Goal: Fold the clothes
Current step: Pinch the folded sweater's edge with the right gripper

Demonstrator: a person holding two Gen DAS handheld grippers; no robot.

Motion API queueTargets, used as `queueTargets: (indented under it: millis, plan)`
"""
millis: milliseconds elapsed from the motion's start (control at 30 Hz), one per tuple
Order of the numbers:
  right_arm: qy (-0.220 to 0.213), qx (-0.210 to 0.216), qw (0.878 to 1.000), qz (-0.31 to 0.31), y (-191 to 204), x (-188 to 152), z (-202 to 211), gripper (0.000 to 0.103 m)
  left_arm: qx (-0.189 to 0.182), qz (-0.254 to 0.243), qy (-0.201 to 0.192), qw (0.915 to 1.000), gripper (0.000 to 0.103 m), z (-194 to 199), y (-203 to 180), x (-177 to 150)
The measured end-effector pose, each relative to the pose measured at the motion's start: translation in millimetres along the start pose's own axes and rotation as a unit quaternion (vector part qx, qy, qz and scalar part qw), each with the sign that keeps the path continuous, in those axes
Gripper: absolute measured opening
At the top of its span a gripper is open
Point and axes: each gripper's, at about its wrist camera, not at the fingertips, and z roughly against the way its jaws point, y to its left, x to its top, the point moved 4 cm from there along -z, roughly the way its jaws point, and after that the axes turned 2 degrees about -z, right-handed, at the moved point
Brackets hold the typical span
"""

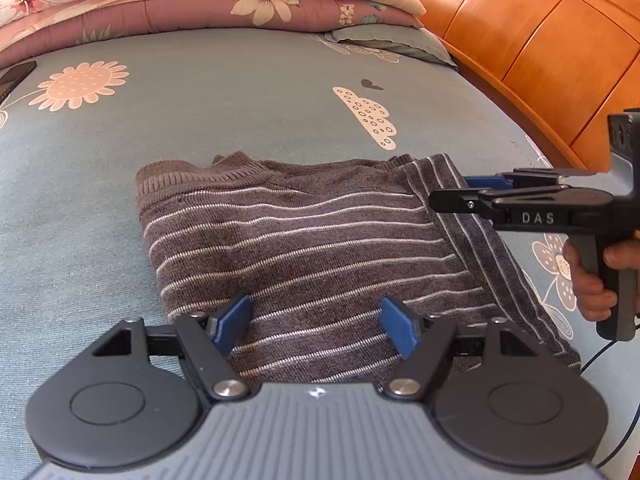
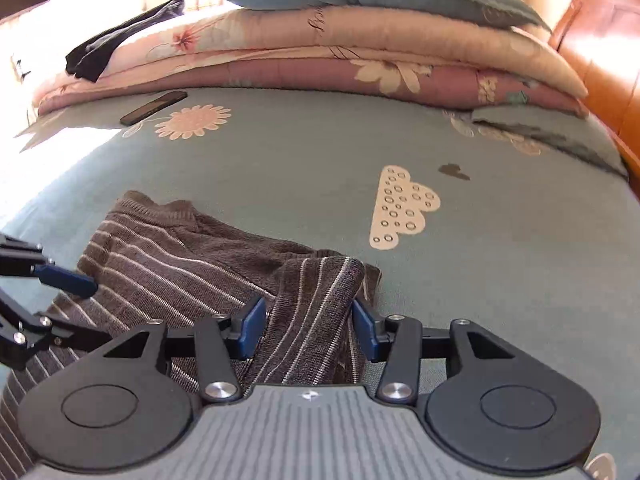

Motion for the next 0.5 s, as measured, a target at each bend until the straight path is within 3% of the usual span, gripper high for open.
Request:
queueTargets:
  millis: [167, 200, 233, 300, 400, 500]
  plan:
    - [0.031, 0.062, 0.991, -0.114, -32.5, 2.1, -17.6, 0.050, -0.015, 0.011, -0.005, 0.9998, 0.076, 1.4, 3.7, -0.5]
    - [0.028, 0.059, 0.991, -0.117, -34.3, 2.5, -18.6, 0.045, -0.019, 0.017, -0.006, 0.9997, 0.076, 2.5, 5.1, 0.2]
    - [0.025, 0.069, 0.991, -0.116, -33.1, 3.5, -17.4, 0.031, -0.023, 0.024, -0.007, 0.9994, 0.076, 4.0, 6.6, 1.1]
    - [0.014, 0.100, 0.990, -0.101, -26.3, 6.8, -11.6, 0.029, -0.031, 0.040, -0.014, 0.9986, 0.076, 7.8, 10.1, 3.4]
    - [0.035, 0.089, 0.991, -0.097, -28.0, 3.0, -21.1, 0.033, -0.040, 0.059, -0.037, 0.9967, 0.076, 17.1, 14.8, 9.1]
    - [0.039, 0.080, 0.991, -0.100, -29.8, 3.1, -21.5, 0.022, -0.007, 0.078, -0.053, 0.9955, 0.074, 18.4, 26.2, 12.2]
